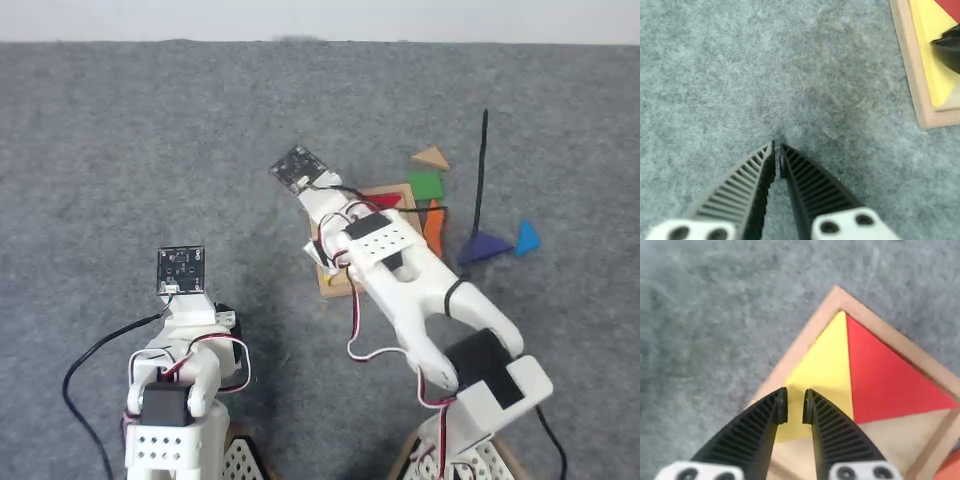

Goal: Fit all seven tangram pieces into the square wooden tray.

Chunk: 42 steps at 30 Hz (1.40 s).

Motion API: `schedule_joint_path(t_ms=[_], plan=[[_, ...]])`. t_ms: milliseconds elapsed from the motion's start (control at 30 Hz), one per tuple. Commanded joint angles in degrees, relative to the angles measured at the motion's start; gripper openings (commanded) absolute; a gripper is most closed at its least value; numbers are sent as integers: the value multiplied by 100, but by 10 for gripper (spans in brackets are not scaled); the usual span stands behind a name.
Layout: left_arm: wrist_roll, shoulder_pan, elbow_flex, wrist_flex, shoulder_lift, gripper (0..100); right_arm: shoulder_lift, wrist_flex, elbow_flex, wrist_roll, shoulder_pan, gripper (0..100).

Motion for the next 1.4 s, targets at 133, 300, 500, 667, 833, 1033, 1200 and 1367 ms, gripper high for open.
schedule_joint_path(t_ms=[133,300,500,667,833,1033,1200,1367], plan=[[-62,-35,-66,9,-114,14,-233,-13,149,-53,558,61],[-62,-35,-66,9,-114,14,-576,-4,229,-88,567,61],[-62,-35,-66,9,-114,14,-1956,418,870,-642,989,61],[-62,-35,-66,9,-114,14,-1903,470,1459,-466,1349,61],[-62,-35,-66,9,-114,14,-1341,470,1503,-387,1464,61],[-62,-35,-66,9,-114,14,-1305,769,1644,-360,1420,61],[-62,-35,-66,9,-114,14,-1895,813,2242,-352,1341,61],[-62,-35,-66,9,-114,14,-2791,840,2664,-387,1112,66]])
